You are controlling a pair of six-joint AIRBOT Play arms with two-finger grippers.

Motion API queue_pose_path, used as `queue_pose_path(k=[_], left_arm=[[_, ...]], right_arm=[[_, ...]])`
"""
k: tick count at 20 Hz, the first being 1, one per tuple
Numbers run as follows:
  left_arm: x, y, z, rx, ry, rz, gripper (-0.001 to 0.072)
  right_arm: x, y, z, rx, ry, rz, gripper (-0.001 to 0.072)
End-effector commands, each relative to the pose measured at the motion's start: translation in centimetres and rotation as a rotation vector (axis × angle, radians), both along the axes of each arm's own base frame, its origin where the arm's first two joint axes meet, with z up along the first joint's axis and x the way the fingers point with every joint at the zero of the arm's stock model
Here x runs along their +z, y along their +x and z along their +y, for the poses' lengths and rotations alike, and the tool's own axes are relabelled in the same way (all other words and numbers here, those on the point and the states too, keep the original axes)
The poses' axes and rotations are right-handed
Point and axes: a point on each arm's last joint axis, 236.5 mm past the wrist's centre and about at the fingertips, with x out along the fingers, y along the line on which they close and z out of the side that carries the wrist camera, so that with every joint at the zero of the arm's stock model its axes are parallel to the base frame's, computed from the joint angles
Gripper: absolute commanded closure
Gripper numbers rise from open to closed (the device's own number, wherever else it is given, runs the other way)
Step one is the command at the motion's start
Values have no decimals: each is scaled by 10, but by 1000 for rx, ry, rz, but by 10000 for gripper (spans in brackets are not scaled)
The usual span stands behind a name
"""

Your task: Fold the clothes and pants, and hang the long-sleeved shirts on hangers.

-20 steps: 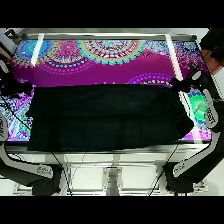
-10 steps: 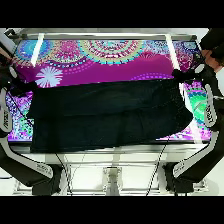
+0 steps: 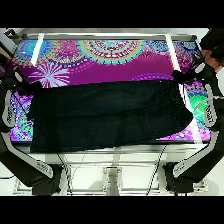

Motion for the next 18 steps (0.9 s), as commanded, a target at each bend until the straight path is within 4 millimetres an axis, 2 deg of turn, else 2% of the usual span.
queue_pose_path(k=[1,5,6,8,9,12,15,18], left_arm=[[0,8,3,7,-7,-42,257],[-1,6,10,19,-8,-41,262],[-1,6,9,18,-8,-41,349],[-1,6,9,18,-7,-41,390],[-1,6,9,17,-8,-40,496],[3,5,8,17,-10,-37,672],[38,12,21,82,1,-130,673],[93,20,55,240,2,-310,673]], right_arm=[[-1,-2,2,3,4,11,688],[-1,-2,2,3,3,10,688],[-1,-2,1,3,3,10,688],[-1,-2,2,3,3,10,688],[-1,-2,2,3,3,10,688],[-1,-2,2,4,5,12,688],[-2,-2,0,-3,0,13,689],[4,7,-23,-127,-14,-35,689]])
